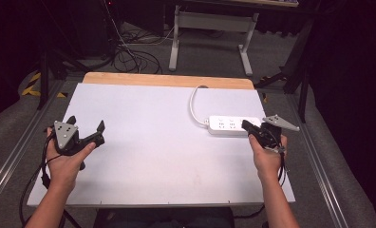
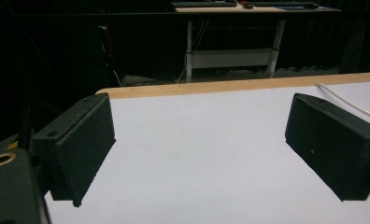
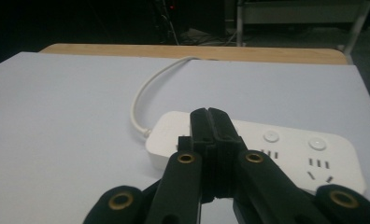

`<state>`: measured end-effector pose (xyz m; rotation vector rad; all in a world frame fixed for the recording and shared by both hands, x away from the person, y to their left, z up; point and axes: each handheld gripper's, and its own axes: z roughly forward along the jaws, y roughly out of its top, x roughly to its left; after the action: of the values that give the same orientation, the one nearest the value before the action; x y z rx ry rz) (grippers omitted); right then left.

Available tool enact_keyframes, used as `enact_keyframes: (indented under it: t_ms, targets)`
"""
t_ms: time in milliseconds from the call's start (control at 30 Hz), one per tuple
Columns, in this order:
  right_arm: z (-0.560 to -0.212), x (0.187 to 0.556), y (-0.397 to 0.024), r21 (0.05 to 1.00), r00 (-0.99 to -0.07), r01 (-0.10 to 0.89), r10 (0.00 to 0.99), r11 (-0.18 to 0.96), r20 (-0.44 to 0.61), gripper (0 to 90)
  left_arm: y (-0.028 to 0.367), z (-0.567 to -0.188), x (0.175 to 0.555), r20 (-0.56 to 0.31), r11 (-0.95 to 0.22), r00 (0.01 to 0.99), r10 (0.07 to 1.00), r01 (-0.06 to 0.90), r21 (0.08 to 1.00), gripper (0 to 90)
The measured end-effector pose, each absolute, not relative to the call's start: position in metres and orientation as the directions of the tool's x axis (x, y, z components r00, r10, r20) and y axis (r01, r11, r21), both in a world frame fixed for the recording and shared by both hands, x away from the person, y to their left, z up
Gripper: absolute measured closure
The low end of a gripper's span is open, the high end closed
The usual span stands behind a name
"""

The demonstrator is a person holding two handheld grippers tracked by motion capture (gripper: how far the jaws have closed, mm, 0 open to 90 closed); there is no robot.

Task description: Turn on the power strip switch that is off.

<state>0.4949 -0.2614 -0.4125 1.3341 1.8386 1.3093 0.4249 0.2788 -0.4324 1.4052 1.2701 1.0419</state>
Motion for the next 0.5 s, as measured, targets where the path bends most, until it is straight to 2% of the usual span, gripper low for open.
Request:
enact_keyframes:
  t_ms: [167,500]
  targets:
    - [-0.413,0.511,-0.272,0.889,-0.330,0.458,0.931,0.014,0.155,90.0,0.280,-0.433,0.424,0.002,-0.021,0.095,0.995,0.195,0.981,9.2]
    - [-0.420,0.545,-0.274,0.837,-0.276,0.546,0.951,0.034,0.142,90.0,0.281,-0.433,0.422,0.003,-0.021,0.087,0.996,0.197,0.980,9.2]
